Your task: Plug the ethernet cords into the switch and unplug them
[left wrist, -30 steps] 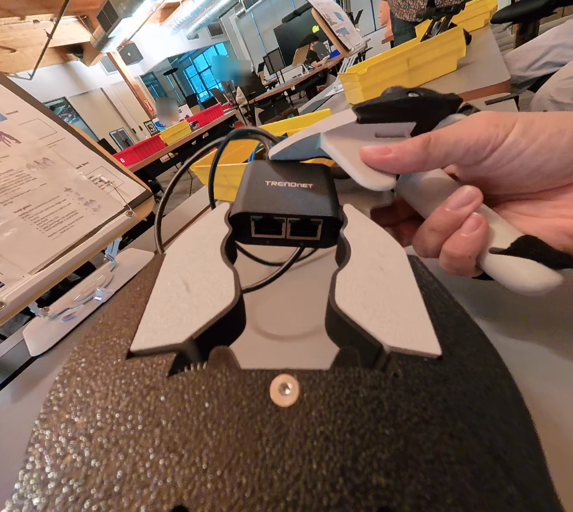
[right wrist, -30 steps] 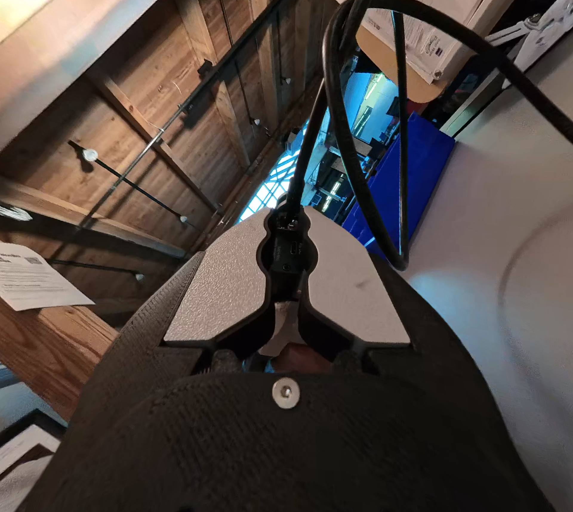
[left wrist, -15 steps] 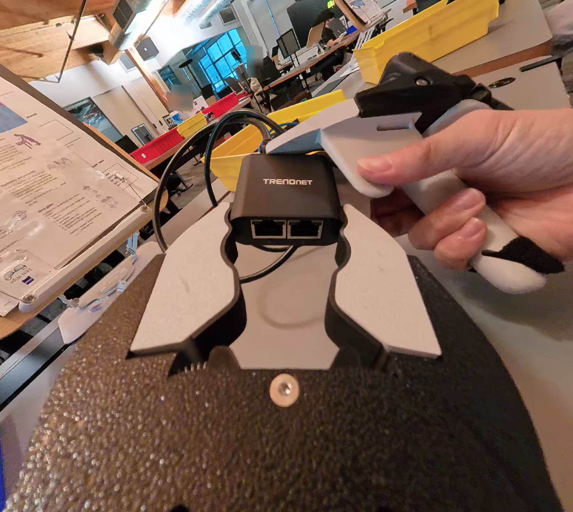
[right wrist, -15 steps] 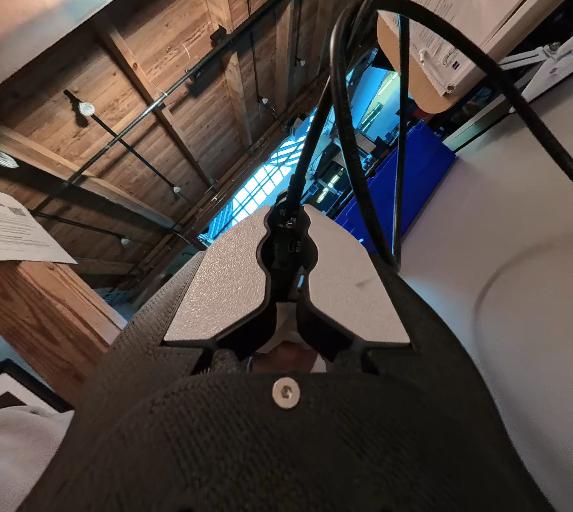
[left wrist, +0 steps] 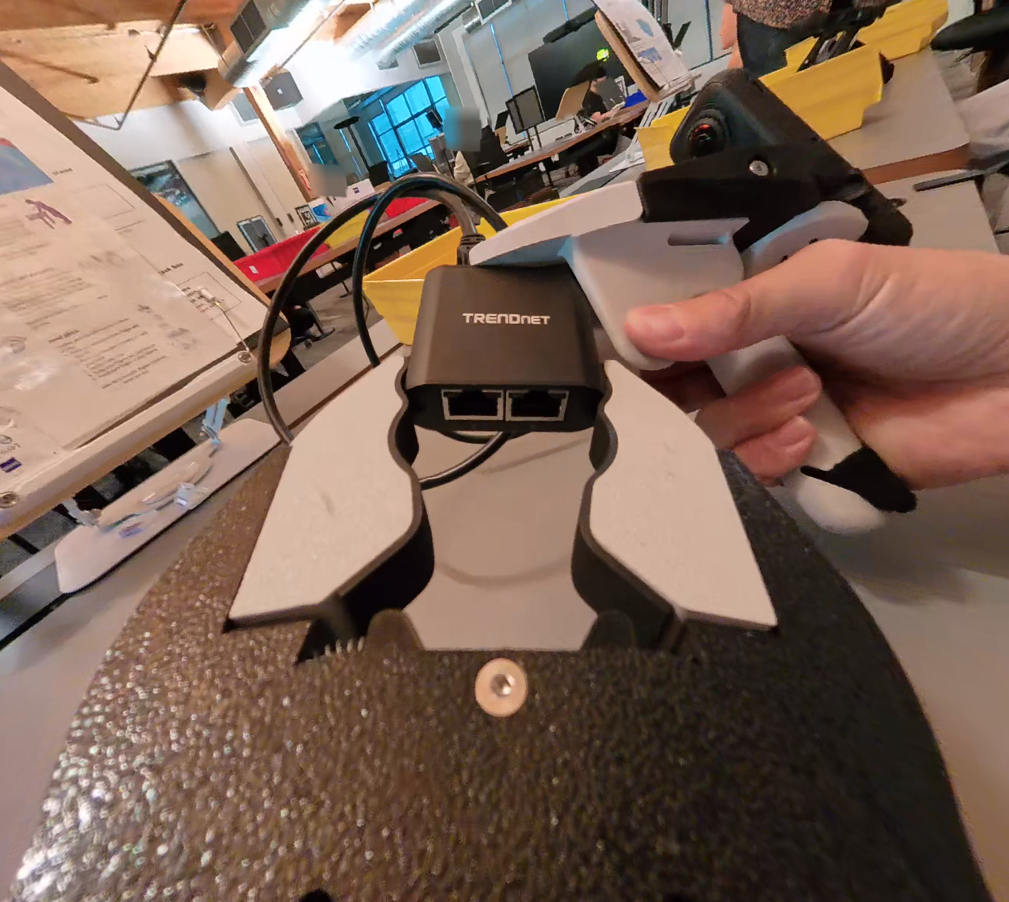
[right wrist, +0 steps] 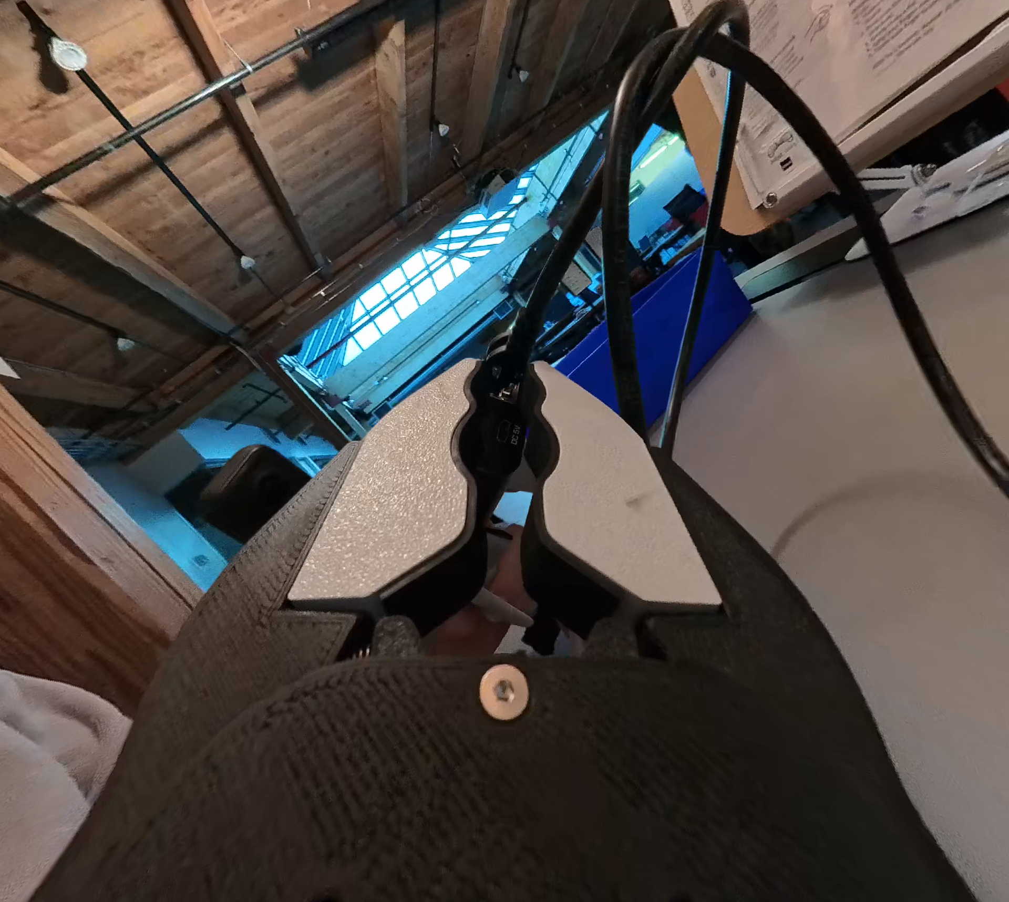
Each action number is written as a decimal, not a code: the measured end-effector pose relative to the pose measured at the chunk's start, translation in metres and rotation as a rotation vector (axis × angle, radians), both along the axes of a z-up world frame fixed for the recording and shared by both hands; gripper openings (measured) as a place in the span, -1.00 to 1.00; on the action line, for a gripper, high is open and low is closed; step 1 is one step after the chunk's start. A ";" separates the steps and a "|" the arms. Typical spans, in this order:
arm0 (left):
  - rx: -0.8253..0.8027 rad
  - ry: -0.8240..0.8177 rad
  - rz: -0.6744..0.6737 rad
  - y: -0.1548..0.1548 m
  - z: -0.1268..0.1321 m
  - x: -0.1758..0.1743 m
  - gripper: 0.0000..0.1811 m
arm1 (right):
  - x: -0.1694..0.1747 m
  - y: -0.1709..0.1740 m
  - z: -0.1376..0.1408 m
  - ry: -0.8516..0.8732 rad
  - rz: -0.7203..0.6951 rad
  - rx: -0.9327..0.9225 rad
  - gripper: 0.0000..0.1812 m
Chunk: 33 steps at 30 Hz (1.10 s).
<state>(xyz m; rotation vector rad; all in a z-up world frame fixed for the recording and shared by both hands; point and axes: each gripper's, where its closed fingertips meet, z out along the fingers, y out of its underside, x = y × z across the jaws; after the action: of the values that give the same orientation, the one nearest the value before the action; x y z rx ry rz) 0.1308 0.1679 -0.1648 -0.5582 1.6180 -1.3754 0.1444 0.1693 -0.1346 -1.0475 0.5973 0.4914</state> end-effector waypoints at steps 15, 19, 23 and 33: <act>0.042 -0.074 0.030 0.000 0.002 0.000 -0.33 | -0.001 -0.001 0.003 -0.002 0.026 0.040 -0.85; -0.052 -0.034 -0.021 -0.001 -0.001 0.000 -0.33 | 0.000 0.000 -0.002 -0.003 0.013 -0.001 -0.84; 0.145 -0.128 0.096 0.002 -0.001 0.002 -0.33 | -0.001 -0.003 0.000 0.009 0.037 0.047 -0.83; 0.007 -0.020 0.020 -0.004 -0.005 0.002 -0.33 | 0.002 -0.005 -0.005 -0.015 0.014 -0.001 -0.84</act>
<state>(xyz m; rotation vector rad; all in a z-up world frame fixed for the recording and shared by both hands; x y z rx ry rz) 0.1327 0.1644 -0.1700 -0.5529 1.5967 -1.3558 0.1465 0.1641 -0.1393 -1.0560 0.5774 0.4954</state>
